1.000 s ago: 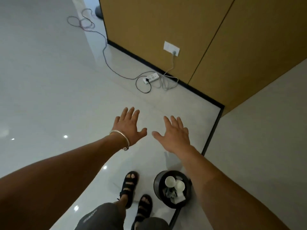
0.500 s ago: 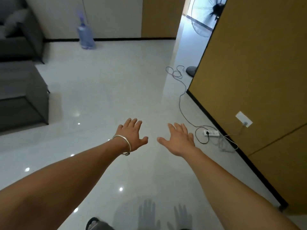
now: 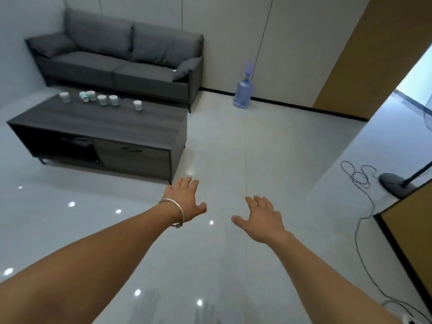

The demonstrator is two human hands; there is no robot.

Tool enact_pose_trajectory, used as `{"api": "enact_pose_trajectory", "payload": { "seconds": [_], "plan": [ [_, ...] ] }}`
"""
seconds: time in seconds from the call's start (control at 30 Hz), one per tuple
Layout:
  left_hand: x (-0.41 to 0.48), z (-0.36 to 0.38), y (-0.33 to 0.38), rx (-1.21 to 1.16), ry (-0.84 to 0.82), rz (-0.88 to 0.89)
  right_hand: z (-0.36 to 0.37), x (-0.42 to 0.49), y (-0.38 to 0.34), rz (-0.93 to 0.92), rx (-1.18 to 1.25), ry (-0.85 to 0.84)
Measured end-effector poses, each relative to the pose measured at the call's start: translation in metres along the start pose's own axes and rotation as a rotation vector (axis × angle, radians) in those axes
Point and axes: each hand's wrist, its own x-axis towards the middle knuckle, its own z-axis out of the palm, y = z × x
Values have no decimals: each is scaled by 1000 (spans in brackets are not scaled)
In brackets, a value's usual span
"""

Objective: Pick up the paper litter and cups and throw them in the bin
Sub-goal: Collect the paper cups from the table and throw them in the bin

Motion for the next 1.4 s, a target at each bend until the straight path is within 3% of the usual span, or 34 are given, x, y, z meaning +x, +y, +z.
{"api": "enact_pose_trajectory", "payload": {
  "seconds": [0.63, 0.83, 1.4],
  "plan": [
    [237, -48, -151, -69, 52, -381, -61, 361, -153, -402, -101, -73],
    [290, -48, -249, -104, 64, -479, -53, 445, -248, -499, -156, -100],
    [456, -93, -539, -141, -28, -445, -26, 663, -492, -444, -232, -213]
  ]
}}
